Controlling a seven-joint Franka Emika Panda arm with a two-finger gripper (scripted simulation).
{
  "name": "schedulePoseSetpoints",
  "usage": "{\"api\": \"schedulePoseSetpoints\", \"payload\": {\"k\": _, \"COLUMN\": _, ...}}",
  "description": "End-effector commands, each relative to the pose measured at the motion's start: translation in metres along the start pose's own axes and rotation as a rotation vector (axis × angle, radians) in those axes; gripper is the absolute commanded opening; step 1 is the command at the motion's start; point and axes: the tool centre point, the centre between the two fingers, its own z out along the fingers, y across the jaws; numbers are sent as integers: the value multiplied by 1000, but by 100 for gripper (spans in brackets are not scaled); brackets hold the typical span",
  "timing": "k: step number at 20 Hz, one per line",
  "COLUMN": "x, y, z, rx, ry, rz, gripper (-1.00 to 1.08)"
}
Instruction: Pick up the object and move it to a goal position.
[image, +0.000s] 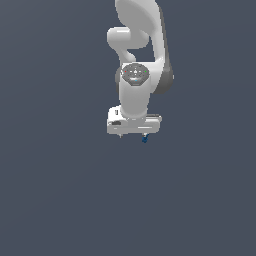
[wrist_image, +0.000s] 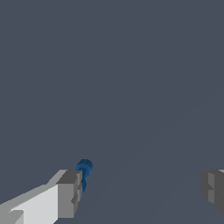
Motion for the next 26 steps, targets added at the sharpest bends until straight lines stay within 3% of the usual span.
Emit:
{"api": "schedulePoseSetpoints", "payload": {"k": 1, "x": 0, "y": 0, "z": 0, "rx": 0, "ry": 0, "rz": 0, "gripper": 100}}
{"api": "schedulePoseSetpoints", "payload": {"k": 15, "x": 0, "y": -1, "z": 5, "rx": 15, "ry": -4, "rz": -20, "gripper": 100}}
{"api": "schedulePoseSetpoints", "payload": {"k": 26, "x": -10, "y": -17, "z": 19, "rx": 10, "ry": 7, "rz": 78, "gripper": 100}}
